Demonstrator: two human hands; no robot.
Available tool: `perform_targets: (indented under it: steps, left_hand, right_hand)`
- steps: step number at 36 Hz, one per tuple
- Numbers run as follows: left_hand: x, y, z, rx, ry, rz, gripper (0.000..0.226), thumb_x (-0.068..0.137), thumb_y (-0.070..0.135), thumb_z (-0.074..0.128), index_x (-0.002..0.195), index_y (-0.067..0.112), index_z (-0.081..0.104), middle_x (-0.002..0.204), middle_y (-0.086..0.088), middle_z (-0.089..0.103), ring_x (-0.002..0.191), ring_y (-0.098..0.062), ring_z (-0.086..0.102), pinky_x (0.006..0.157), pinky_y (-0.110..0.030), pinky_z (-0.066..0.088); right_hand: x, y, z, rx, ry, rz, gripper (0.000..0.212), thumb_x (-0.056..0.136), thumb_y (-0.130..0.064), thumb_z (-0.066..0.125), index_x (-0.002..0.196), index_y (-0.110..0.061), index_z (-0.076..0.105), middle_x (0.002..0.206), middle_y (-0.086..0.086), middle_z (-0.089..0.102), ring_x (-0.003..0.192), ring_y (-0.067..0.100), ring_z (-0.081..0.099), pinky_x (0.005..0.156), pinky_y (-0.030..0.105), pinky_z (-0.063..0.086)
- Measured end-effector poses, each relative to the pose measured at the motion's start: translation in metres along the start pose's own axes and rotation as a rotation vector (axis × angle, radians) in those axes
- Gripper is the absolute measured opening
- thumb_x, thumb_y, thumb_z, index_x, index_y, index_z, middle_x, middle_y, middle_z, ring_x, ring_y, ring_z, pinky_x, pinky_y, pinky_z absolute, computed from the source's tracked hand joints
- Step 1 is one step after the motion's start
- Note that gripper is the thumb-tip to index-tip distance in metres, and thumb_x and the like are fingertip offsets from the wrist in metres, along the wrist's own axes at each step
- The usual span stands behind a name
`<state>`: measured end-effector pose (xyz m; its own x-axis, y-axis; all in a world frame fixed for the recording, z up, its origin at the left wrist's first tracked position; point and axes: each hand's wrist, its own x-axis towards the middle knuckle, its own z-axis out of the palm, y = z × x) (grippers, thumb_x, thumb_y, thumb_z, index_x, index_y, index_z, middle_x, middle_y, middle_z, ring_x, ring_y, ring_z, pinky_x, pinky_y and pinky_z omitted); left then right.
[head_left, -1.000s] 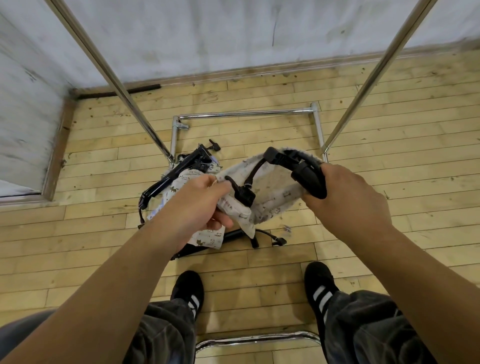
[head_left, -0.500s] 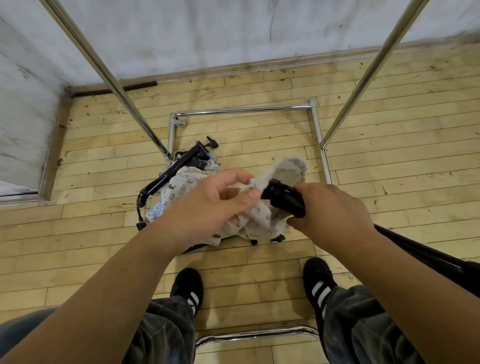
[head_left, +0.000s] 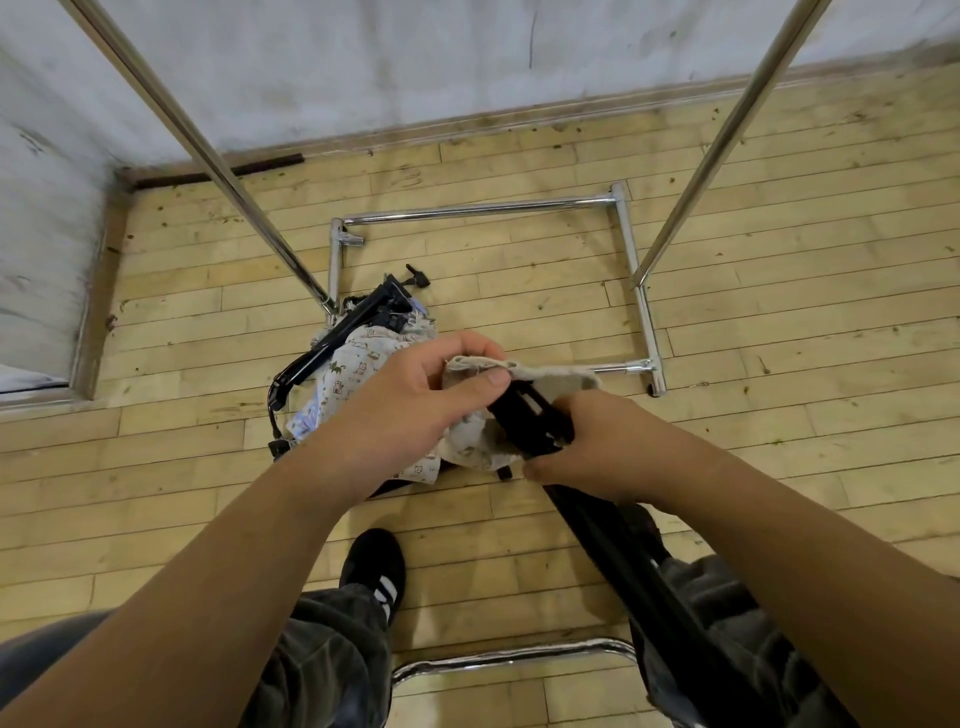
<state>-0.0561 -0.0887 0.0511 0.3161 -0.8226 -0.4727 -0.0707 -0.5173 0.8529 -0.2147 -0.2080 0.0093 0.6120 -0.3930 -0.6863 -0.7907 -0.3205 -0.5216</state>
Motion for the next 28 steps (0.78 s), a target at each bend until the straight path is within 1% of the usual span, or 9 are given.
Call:
perform_targets:
  steps: [4, 7, 10, 12, 15, 17, 20, 23, 28]
  left_hand:
    - [-0.003, 0.003, 0.000, -0.072, -0.056, 0.043, 0.019, 0.091, 0.048, 0.067, 0.105, 0.036, 0.071, 0.096, -0.016, 0.060, 0.089, -0.023, 0.053, 0.100, -0.050, 0.052]
    - [-0.001, -0.001, -0.002, -0.156, -0.085, 0.005, 0.016, 0.096, 0.040, 0.068, 0.107, 0.029, 0.070, 0.094, -0.008, 0.055, 0.093, -0.027, 0.053, 0.109, -0.064, 0.044]
    - [0.001, -0.003, -0.001, -0.202, -0.071, -0.068, 0.013, 0.097, 0.036, 0.063, 0.106, 0.030, 0.071, 0.097, -0.007, 0.062, 0.092, -0.026, 0.059, 0.107, -0.056, 0.048]
    - [0.004, -0.004, 0.000, -0.262, -0.066, -0.132, 0.012, 0.098, 0.032, 0.062, 0.106, 0.027, 0.070, 0.101, -0.008, 0.067, 0.090, -0.027, 0.063, 0.097, -0.049, 0.053]
    - [0.007, -0.004, -0.001, -0.378, -0.058, -0.222, 0.016, 0.100, 0.027, 0.061, 0.112, 0.021, 0.068, 0.102, -0.009, 0.067, 0.078, -0.022, 0.063, 0.071, -0.034, 0.054]
    - [0.008, -0.006, -0.001, -0.433, -0.067, -0.251, 0.014, 0.098, 0.028, 0.062, 0.110, 0.023, 0.068, 0.104, -0.009, 0.067, 0.078, -0.020, 0.064, 0.065, -0.031, 0.057]
    - [0.008, -0.006, 0.000, -0.494, -0.088, -0.252, 0.014, 0.091, 0.030, 0.065, 0.103, 0.026, 0.070, 0.099, -0.007, 0.070, 0.075, -0.019, 0.067, 0.063, -0.031, 0.058]
    - [0.008, -0.005, 0.000, -0.509, -0.102, -0.228, 0.029, 0.085, 0.032, 0.067, 0.112, 0.022, 0.069, 0.095, -0.006, 0.072, 0.073, -0.019, 0.069, 0.062, -0.031, 0.058]
    - [0.011, -0.012, -0.002, -0.420, 0.014, -0.316, 0.015, 0.100, 0.030, 0.063, 0.112, 0.025, 0.070, 0.114, -0.014, 0.074, 0.089, -0.031, 0.067, 0.087, -0.048, 0.057]
  right_hand:
    - [-0.002, 0.000, 0.000, 0.098, -0.061, 0.000, 0.030, 0.086, -0.029, 0.076, 0.113, -0.017, 0.072, 0.100, -0.001, 0.074, 0.081, 0.017, 0.074, 0.078, 0.038, 0.065]
    - [-0.003, 0.003, -0.001, 0.182, -0.041, 0.014, 0.016, 0.093, -0.015, 0.069, 0.108, -0.013, 0.072, 0.090, 0.003, 0.077, 0.073, 0.016, 0.076, 0.068, 0.030, 0.064]
    - [-0.002, 0.004, -0.003, 0.243, 0.019, 0.047, 0.010, 0.096, -0.013, 0.064, 0.097, -0.014, 0.074, 0.083, 0.003, 0.077, 0.067, 0.011, 0.075, 0.058, 0.023, 0.058]
    - [0.000, 0.005, -0.005, 0.292, 0.046, 0.064, 0.012, 0.097, -0.016, 0.062, 0.095, -0.015, 0.074, 0.085, 0.004, 0.077, 0.068, 0.012, 0.075, 0.056, 0.023, 0.052]
    - [-0.001, 0.001, -0.008, 0.421, 0.033, 0.101, 0.018, 0.098, -0.011, 0.055, 0.104, -0.016, 0.072, 0.096, 0.008, 0.077, 0.075, 0.018, 0.077, 0.062, 0.036, 0.058]
    - [-0.004, -0.003, -0.009, 0.564, -0.006, 0.096, 0.026, 0.098, -0.005, 0.052, 0.113, -0.017, 0.069, 0.101, 0.011, 0.076, 0.076, 0.023, 0.074, 0.068, 0.045, 0.065]
    - [-0.009, -0.008, -0.009, 0.688, -0.034, 0.088, 0.030, 0.099, -0.001, 0.051, 0.119, -0.015, 0.068, 0.108, 0.016, 0.073, 0.073, 0.027, 0.067, 0.064, 0.046, 0.065]
    - [-0.012, -0.013, -0.011, 0.783, -0.044, 0.095, 0.018, 0.102, -0.013, 0.058, 0.114, -0.013, 0.071, 0.110, 0.019, 0.073, 0.084, 0.036, 0.073, 0.063, 0.043, 0.065]
    - [-0.010, -0.016, -0.015, 0.911, 0.025, 0.141, 0.014, 0.102, -0.013, 0.060, 0.107, -0.003, 0.069, 0.107, 0.019, 0.066, 0.072, 0.023, 0.066, 0.056, 0.032, 0.060]
